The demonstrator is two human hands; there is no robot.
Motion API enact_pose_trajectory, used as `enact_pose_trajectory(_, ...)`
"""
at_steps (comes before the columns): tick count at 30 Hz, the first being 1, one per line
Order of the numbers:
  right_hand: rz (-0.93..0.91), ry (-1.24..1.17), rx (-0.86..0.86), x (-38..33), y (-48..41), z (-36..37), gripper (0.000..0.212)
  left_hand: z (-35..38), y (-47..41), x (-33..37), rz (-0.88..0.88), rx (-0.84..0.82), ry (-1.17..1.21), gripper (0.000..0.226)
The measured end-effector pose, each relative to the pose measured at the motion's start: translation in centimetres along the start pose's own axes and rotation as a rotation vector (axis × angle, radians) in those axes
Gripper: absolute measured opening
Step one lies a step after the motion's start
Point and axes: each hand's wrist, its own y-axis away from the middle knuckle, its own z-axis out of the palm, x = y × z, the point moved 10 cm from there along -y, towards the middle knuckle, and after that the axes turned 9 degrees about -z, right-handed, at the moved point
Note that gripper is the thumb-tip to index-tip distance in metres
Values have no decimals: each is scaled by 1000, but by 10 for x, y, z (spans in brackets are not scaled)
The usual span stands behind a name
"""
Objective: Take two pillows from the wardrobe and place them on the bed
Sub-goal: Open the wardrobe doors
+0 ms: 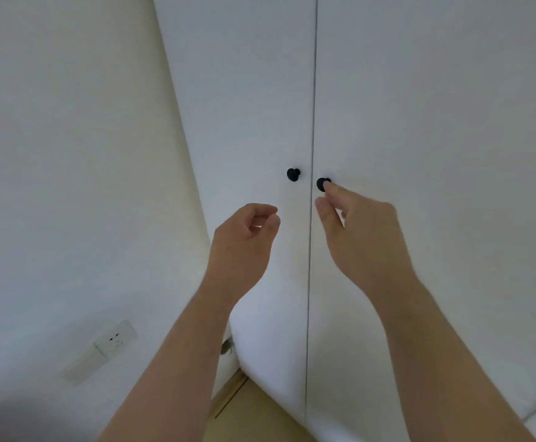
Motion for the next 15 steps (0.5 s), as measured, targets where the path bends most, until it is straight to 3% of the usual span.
enact_pose_trajectory(9,250,237,143,-16,-20,25,34,43,-104,1,115,-418,-10,44)
enact_pose_trajectory(15,356,313,101,-28,-10,25,38,67,-121,5,142,-463,89,45)
